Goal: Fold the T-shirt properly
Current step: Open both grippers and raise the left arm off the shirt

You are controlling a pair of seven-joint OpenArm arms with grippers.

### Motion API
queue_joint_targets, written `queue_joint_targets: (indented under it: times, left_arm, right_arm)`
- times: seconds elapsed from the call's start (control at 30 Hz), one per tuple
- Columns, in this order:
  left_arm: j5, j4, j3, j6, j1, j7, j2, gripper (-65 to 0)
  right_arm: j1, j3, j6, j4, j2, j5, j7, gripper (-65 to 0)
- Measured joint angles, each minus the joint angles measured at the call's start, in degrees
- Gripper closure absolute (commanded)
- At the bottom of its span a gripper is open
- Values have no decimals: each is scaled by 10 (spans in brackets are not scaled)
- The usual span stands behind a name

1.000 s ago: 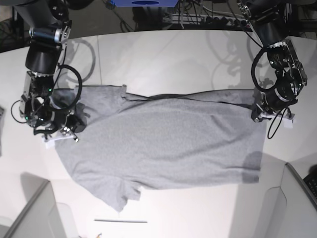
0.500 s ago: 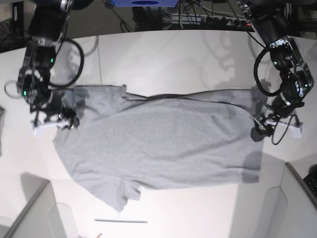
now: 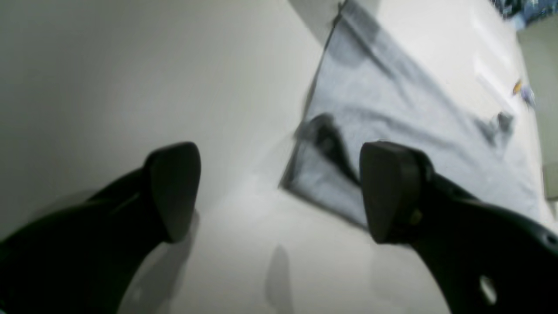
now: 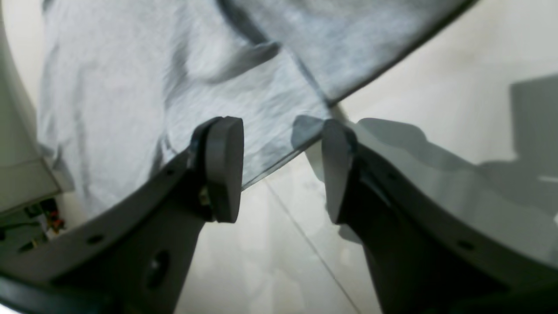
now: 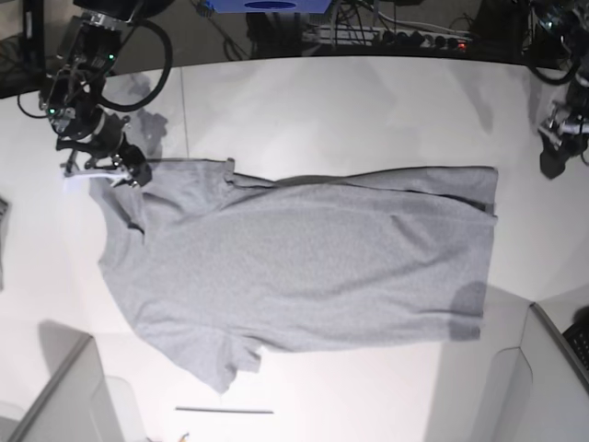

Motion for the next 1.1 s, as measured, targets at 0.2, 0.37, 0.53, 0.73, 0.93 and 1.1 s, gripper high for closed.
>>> queue_joint_targets:
  times: [0.2, 0.37, 0.53, 0.73, 0.93, 1.1]
  left_arm:
    - [0, 0, -21, -7, 21, 0, 1, -548]
    - [-2, 0, -21, -7, 21, 0, 2, -548]
    - [-1, 0, -19, -7, 20, 0, 2, -548]
    - [-2, 0, -18, -7, 20, 0, 2, -548]
    - [-2, -1, -18, -7, 20, 0, 2, -548]
    - [-2, -1, -18, -7, 20, 0, 2, -548]
  right_arm:
    - [11, -2, 0, -62, 2, -1, 12, -273]
    - [11, -2, 0, -69, 3, 0, 25, -270]
    - [11, -2, 0, -70, 2, -1, 24, -159]
    - [14, -2, 0, -71, 2, -4, 22, 0]
    - [17, -2, 0, -71, 2, -4, 22, 0]
    - [21, -2, 0, -45, 1, -4, 14, 0]
